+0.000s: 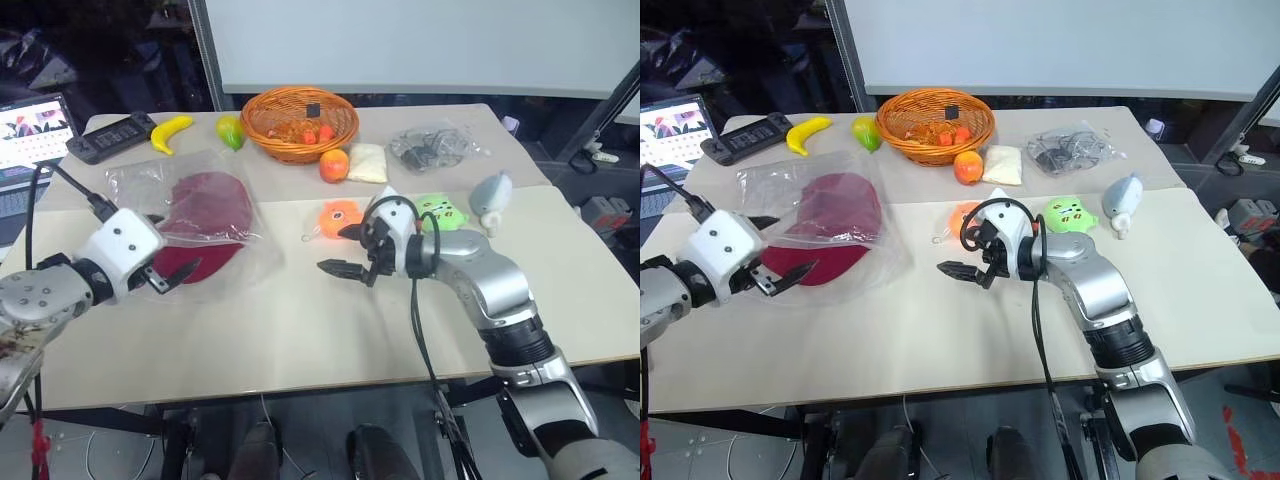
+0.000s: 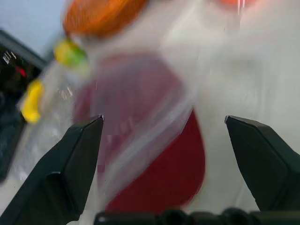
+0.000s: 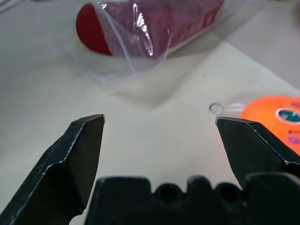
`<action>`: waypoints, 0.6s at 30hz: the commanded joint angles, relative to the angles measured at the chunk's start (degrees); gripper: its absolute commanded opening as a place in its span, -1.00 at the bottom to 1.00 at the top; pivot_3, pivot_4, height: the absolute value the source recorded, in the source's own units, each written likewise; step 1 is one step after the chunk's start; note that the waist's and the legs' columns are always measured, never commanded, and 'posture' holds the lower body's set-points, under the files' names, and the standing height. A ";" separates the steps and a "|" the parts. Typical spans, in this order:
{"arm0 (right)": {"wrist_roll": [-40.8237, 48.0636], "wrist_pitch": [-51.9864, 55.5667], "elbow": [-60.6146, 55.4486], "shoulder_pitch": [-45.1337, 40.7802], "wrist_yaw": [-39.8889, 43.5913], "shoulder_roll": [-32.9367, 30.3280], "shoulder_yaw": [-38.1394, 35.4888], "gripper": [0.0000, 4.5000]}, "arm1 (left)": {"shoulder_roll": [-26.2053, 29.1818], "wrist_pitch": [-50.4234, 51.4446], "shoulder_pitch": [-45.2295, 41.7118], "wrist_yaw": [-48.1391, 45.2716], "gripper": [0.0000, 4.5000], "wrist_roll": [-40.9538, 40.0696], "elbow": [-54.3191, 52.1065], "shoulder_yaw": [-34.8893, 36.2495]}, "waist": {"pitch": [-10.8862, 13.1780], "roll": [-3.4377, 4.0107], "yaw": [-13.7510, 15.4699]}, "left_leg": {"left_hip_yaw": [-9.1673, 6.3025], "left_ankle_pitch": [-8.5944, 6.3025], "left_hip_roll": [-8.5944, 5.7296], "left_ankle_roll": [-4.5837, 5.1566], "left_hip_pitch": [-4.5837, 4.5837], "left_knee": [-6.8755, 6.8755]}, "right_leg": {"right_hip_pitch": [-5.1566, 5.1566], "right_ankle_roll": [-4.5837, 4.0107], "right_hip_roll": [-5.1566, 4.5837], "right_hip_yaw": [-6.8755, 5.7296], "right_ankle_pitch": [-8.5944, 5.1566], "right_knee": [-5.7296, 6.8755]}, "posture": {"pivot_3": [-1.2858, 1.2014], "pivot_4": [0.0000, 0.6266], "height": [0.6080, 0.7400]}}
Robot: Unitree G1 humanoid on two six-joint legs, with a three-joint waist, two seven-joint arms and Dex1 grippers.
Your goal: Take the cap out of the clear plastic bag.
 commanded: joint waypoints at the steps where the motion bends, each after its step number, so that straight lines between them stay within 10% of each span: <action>1: 1.25 0.01 -3.30 -0.22 0.33 -0.26 -1.06 1.00 | -0.13 -0.79 -5.19 -0.44 0.98 8.21 4.16 -4.45 | 0.00 -0.01 0.07 | 0.00 0.00 0.00 0.00 0.01 0.01 | 0.01 0.00 0.00 0.00 0.00 0.00 | 0.03 -0.52 1.00; 8: 0.88 -0.04 -3.37 -0.48 -0.61 0.15 -1.65 1.00 | -4.40 2.82 -10.78 1.09 0.98 18.32 6.85 -10.85 | 0.02 -0.11 0.43 | 0.01 0.00 0.00 0.00 -0.10 0.05 | -0.02 0.00 0.00 0.00 0.01 -0.02 | 0.03 -0.52 1.00; 18: 0.90 0.04 -2.80 -0.80 -1.98 0.50 -1.74 1.00 | -7.47 5.70 -12.84 0.47 -0.60 24.24 8.37 -10.74 | 0.04 -0.16 0.29 | 0.01 0.00 0.01 0.00 -0.17 0.06 | -0.13 -0.02 0.02 0.01 0.02 0.04 | 0.03 -0.52 1.00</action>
